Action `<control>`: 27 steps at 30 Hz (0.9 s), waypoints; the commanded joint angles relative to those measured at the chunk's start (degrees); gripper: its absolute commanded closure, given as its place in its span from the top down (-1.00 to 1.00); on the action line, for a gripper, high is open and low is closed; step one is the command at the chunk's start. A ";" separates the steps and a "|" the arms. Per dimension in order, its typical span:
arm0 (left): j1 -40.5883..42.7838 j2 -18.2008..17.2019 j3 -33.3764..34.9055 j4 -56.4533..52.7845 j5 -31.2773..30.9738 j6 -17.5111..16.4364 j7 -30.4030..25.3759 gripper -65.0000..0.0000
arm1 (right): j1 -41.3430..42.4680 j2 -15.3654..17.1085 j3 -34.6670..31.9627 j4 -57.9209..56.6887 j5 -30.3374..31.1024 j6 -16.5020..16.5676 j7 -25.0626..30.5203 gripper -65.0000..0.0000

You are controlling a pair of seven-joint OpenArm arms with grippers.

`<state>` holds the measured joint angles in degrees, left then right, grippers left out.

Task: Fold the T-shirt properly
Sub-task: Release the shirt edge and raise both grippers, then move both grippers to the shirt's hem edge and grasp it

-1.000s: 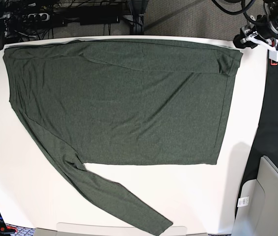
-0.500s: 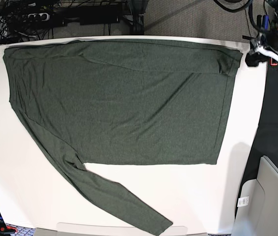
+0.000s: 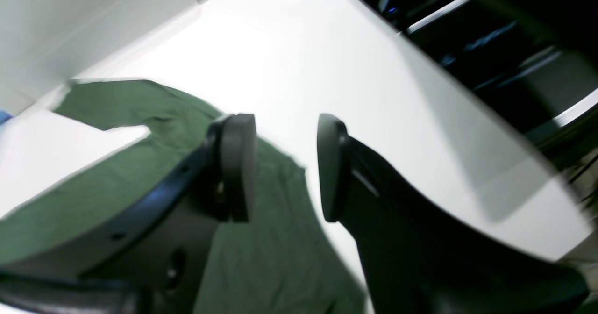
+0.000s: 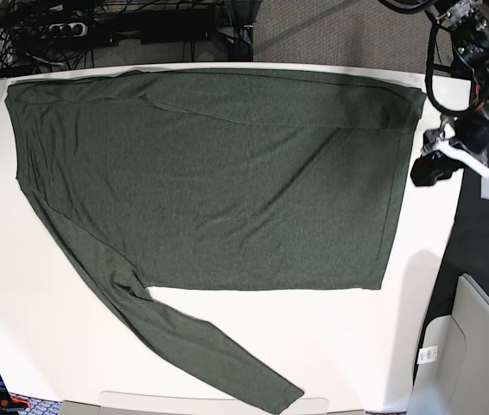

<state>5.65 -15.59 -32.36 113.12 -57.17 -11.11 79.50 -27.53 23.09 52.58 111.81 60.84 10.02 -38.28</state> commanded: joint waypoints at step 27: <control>-23.45 0.87 14.21 -29.03 18.44 -0.18 -14.85 -0.18 | 38.39 5.17 -28.53 -28.78 -15.52 0.84 1.75 -0.30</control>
<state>-16.21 -14.00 -18.04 82.98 -37.82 -11.00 65.58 9.74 27.07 23.81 81.82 44.86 10.22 -37.85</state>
